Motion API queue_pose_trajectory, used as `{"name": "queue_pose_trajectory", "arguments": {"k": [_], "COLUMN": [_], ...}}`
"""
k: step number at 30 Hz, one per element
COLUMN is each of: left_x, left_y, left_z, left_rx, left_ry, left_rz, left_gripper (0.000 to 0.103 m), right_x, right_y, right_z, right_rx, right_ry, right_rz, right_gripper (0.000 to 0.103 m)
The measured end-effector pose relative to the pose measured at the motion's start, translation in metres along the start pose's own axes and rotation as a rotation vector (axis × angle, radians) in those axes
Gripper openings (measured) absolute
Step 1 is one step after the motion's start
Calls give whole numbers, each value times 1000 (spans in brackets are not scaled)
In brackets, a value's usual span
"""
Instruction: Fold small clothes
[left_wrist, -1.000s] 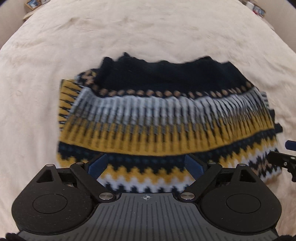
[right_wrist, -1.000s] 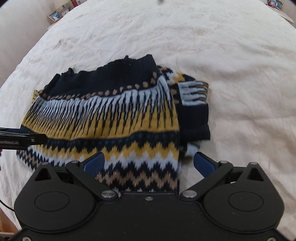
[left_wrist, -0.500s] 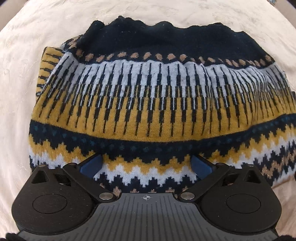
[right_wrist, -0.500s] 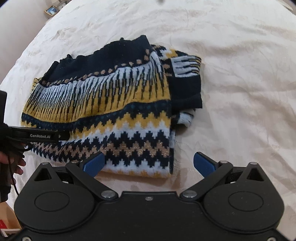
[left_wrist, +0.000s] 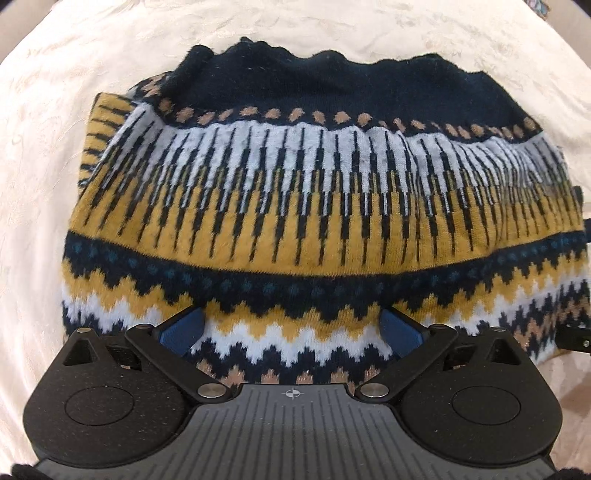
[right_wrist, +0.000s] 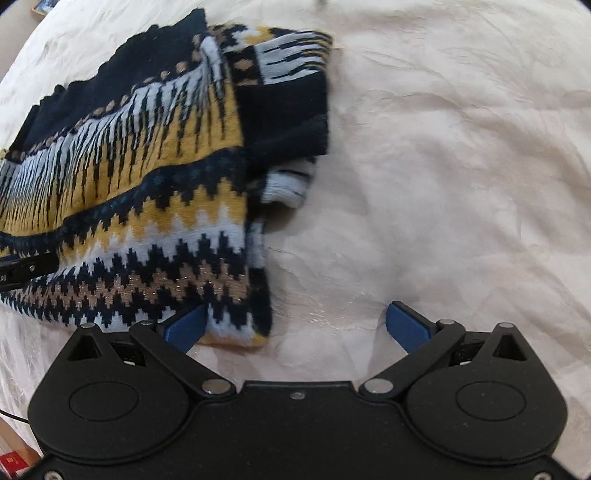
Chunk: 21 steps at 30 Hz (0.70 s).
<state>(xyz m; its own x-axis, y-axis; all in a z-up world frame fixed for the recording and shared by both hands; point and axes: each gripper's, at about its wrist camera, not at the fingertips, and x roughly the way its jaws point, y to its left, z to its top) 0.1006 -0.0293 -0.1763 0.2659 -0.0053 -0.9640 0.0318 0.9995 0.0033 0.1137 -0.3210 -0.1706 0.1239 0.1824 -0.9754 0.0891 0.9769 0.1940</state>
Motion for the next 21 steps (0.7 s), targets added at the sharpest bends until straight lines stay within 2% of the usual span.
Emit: {"name": "queue_pose_trajectory", "arguments": {"k": [6, 11, 14, 18, 21], "left_x": [-18, -10, -3, 4, 4], "left_y": [2, -4, -6, -3, -5], "left_z": [-17, -25, -26, -18, -17], "left_rx": [-34, -33, -34, -41, -46], "left_ry": [-19, 8, 19, 37, 36], "left_rz": [-35, -8, 3, 11, 18], "left_gripper": [103, 103, 103, 103, 103], "right_x": [-8, -26, -31, -25, -13], "right_y": [-21, -44, -53, -60, -50], "right_z": [-6, -12, -6, 10, 22], "right_rx": [32, 83, 115, 146, 163], "right_ry": [-24, -140, -194, -191, -166], "right_rz": [50, 206, 263, 307, 359], "right_gripper": [103, 103, 103, 103, 103]}}
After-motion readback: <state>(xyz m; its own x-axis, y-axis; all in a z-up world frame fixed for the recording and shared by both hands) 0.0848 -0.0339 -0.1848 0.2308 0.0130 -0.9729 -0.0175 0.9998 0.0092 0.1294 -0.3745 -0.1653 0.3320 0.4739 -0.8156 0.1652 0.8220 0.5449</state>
